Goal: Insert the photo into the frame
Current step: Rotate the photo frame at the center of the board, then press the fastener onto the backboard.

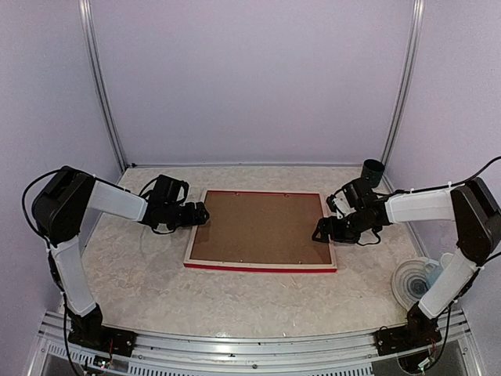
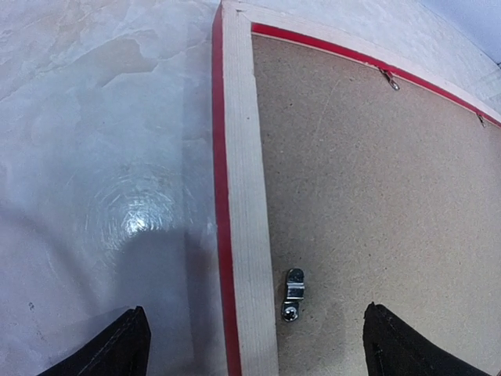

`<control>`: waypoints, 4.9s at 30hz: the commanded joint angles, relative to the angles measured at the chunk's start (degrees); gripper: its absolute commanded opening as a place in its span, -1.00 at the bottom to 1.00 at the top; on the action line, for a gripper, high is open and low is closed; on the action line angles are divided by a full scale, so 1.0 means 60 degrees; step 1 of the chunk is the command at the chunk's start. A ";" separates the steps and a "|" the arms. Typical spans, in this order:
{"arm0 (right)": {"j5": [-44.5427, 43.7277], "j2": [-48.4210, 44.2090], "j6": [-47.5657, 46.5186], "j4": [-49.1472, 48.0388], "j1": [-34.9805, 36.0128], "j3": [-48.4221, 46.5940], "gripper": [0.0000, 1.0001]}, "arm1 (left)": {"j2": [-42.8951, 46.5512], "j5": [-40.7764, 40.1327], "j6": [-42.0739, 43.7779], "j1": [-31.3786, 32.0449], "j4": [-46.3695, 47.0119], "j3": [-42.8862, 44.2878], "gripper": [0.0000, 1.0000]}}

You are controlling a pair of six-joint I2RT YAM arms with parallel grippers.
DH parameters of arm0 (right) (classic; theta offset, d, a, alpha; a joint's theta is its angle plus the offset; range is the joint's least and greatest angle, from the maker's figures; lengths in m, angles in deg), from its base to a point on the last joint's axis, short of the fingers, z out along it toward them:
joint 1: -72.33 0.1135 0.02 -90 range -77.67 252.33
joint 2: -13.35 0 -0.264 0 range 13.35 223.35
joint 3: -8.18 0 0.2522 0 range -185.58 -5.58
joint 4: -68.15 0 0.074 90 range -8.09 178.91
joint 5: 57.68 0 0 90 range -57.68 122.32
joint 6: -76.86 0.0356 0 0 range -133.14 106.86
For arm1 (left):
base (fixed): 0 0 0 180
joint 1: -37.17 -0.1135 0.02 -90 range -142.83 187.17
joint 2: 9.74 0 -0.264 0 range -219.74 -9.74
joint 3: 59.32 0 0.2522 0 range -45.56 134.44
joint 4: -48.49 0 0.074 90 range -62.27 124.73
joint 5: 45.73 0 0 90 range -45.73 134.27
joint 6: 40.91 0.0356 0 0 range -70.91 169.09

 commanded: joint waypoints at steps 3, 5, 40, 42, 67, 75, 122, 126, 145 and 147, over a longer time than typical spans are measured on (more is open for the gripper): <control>-0.0189 0.0089 0.0018 -0.0109 0.0101 0.0072 0.69 | -0.0155 -0.0922 0.0213 -0.0078 -0.0905 -0.0147 0.82; -0.0211 0.0113 0.0010 -0.0118 0.0099 0.0082 0.69 | -0.0207 -0.0925 0.0250 -0.0079 -0.0899 -0.0104 0.78; -0.0151 0.0468 0.0107 -0.0249 0.0100 -0.0030 0.68 | -0.0819 -0.0975 0.0577 -0.0031 -0.0998 0.0279 0.56; -0.0158 0.0496 0.0110 -0.0257 0.0105 -0.0052 0.68 | -0.0844 -0.0960 0.0603 0.0000 -0.1006 0.0299 0.56; -0.0154 0.0527 0.0092 -0.0284 0.0107 -0.0023 0.68 | -0.1000 -0.1550 0.0763 0.0490 -0.1774 0.0675 0.53; -0.0156 0.0502 0.0092 -0.0297 0.0104 0.0042 0.68 | -0.1002 -0.1663 0.0743 0.0511 -0.1864 0.0667 0.48; -0.0088 0.0681 0.0070 -0.0223 0.0108 -0.0156 0.68 | -0.1097 -0.1864 0.0430 0.0610 -0.1823 0.0652 -0.03; -0.0097 0.0701 0.0052 -0.0235 0.0099 -0.0156 0.68 | -0.1054 -0.1861 0.0274 0.0595 -0.1797 0.0652 -0.06; -0.0052 0.0692 0.0102 -0.0425 0.0106 0.0107 0.68 | -0.0464 -0.1774 -0.0022 0.0596 -0.0861 0.0568 0.22; -0.0034 0.0702 0.0093 -0.0464 0.0101 0.0133 0.68 | -0.0430 -0.1880 -0.0026 0.0554 -0.0952 0.0639 0.21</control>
